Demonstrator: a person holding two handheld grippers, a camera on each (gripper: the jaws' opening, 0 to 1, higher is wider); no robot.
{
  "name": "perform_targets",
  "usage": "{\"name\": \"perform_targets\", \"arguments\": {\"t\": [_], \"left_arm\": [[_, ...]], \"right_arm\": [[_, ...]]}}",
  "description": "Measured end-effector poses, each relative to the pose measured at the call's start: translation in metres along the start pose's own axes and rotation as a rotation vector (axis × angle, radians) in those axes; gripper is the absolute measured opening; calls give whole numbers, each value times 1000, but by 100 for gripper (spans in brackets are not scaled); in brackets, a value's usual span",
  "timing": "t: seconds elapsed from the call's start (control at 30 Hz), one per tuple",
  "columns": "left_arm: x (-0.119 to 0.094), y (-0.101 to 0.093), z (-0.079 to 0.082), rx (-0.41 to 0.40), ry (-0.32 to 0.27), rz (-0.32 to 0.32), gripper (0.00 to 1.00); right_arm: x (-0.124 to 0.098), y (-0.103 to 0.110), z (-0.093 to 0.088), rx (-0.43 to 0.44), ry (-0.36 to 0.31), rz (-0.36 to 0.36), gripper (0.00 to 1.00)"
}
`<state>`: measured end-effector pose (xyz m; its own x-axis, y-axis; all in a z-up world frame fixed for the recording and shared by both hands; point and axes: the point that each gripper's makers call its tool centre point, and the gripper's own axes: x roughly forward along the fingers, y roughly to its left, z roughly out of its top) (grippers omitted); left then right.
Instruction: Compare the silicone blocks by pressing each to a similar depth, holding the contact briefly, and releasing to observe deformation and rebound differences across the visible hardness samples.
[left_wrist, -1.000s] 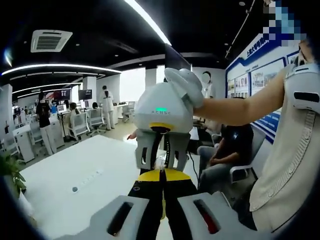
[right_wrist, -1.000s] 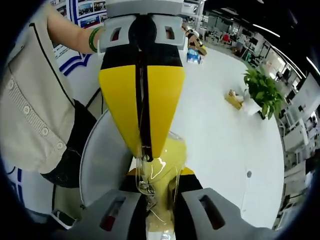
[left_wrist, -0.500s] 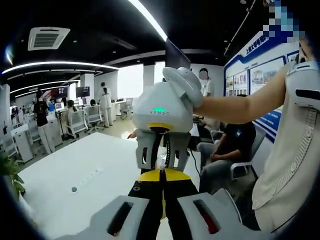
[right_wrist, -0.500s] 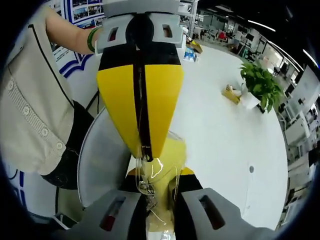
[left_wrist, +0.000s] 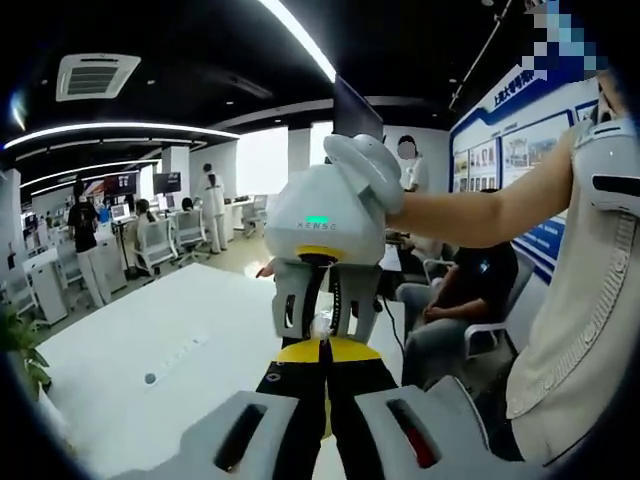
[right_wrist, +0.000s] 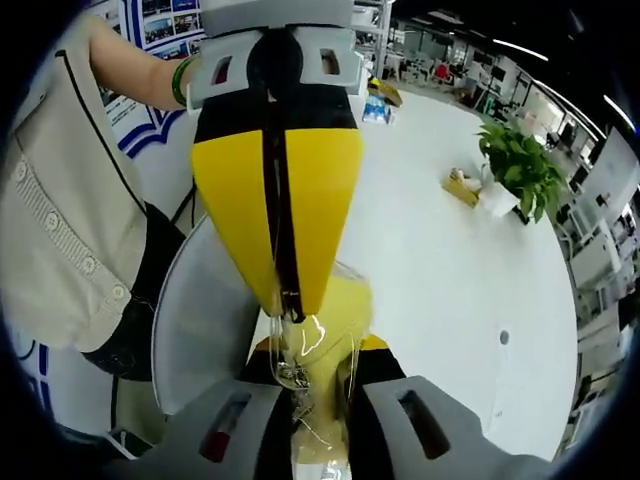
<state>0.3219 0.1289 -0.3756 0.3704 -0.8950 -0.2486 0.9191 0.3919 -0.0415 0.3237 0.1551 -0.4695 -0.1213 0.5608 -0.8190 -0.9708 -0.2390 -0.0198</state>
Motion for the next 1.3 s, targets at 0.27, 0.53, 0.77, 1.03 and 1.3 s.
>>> {"name": "perform_targets", "arguments": {"t": [0.27, 0.53, 0.77, 1.03, 1.3], "left_arm": [[-2, 14, -1, -27, -4, 33, 0], [2, 7, -3, -34, 2, 20, 0], [0, 8, -4, -33, 2, 20, 0], [-1, 8, -4, -38, -3, 18, 0], [-1, 5, -4, -39, -4, 18, 0]], "right_arm": [[0, -12, 0, -32, -34, -52, 9], [2, -8, -1, -40, -45, -46, 10], [4, -5, 1, -36, -60, -32, 12], [4, -4, 0, -29, -63, -28, 15], [4, -4, 1, -30, -59, -25, 17]]}}
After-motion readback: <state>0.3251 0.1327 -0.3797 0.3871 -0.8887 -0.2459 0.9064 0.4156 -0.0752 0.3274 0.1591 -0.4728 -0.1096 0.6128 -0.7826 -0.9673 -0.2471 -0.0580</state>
